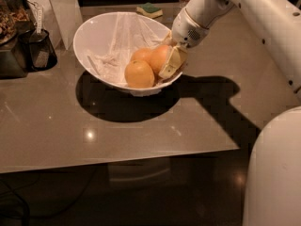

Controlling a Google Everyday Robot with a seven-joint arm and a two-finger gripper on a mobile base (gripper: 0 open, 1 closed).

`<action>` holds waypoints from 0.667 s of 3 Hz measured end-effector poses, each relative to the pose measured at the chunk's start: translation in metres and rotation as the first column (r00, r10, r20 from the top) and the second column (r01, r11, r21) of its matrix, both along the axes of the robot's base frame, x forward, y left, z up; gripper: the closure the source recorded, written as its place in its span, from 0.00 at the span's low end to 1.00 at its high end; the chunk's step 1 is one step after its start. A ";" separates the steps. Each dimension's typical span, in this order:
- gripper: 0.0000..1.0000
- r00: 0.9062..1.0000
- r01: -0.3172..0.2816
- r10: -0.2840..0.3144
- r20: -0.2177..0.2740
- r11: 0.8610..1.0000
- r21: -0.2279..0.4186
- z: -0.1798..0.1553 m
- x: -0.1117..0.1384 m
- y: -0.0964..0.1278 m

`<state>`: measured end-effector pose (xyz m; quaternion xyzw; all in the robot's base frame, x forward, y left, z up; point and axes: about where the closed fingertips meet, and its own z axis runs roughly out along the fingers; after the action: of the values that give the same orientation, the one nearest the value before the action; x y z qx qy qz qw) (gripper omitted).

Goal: Pick orange from white bowl

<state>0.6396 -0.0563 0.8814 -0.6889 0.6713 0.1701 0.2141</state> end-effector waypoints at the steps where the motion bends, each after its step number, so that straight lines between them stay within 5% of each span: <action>1: 1.00 1.000 -0.001 0.001 0.018 1.000 0.004 0.006 -0.004 0.001; 2: 1.00 0.995 -0.015 0.013 0.104 1.000 0.018 0.032 -0.027 0.000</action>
Offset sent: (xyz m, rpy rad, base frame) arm -0.1766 -0.0102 0.1957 0.0960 -0.5923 0.0848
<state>0.6122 -0.0566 0.9135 -0.6996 0.6527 0.1419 0.2537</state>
